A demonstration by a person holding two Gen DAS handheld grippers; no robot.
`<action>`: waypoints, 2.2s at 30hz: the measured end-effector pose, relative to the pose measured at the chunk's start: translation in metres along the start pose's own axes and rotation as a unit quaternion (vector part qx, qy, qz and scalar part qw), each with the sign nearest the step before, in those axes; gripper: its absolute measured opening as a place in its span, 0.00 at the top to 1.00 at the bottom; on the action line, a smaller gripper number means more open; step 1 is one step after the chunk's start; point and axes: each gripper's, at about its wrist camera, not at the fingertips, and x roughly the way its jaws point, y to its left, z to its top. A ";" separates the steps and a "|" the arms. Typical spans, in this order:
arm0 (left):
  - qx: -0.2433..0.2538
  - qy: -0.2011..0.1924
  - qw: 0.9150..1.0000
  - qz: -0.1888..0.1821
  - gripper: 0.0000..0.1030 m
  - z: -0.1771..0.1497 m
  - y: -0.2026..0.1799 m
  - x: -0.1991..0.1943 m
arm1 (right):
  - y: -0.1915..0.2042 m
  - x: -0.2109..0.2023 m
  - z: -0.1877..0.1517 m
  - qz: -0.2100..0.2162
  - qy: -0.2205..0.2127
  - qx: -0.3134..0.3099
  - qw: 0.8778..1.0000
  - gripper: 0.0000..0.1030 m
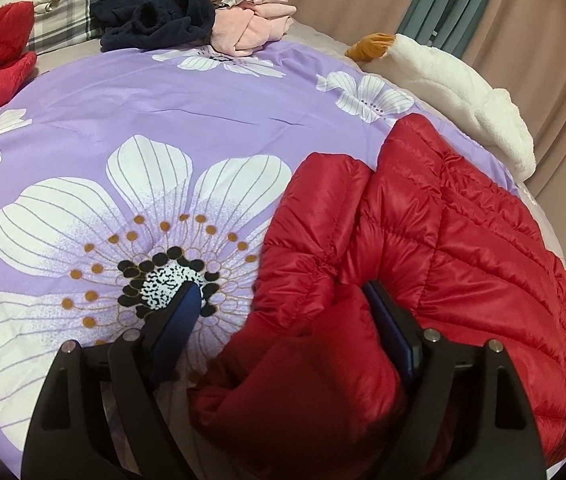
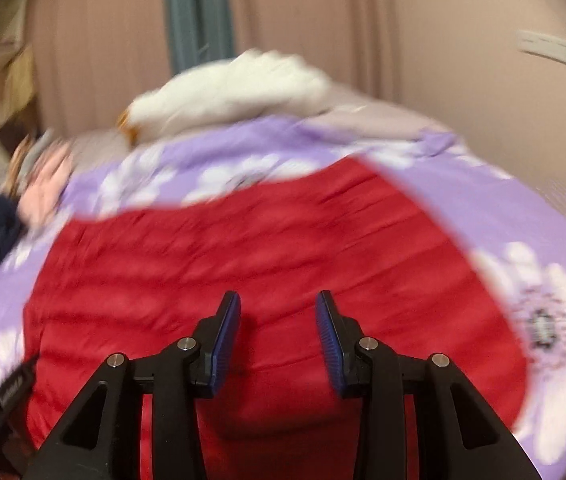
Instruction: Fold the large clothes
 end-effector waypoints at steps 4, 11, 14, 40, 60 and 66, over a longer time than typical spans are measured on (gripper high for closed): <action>-0.001 0.000 1.000 -0.001 0.18 0.003 0.002 0.002 | -0.060 0.002 0.010 -0.036 0.016 0.070 0.997 0.64; -0.011 -0.001 1.000 -0.019 0.15 0.006 0.012 -0.001 | -0.102 0.040 -0.037 -0.059 0.068 0.068 0.994 0.50; -0.011 -0.001 1.000 -0.019 0.15 0.013 0.020 -0.002 | -0.124 0.043 -0.040 -0.011 0.083 0.125 0.989 0.46; -0.083 0.104 0.984 -0.115 0.06 0.010 0.045 -0.033 | -0.129 0.044 -0.042 0.007 0.079 0.136 0.988 0.42; -0.113 0.160 0.966 -0.170 0.26 0.008 -0.019 0.007 | -0.127 0.045 -0.042 0.005 0.079 0.130 0.988 0.39; 0.027 0.048 0.998 -0.045 0.36 -0.007 -0.066 -0.013 | -0.127 0.047 -0.042 0.008 0.080 0.128 0.989 0.36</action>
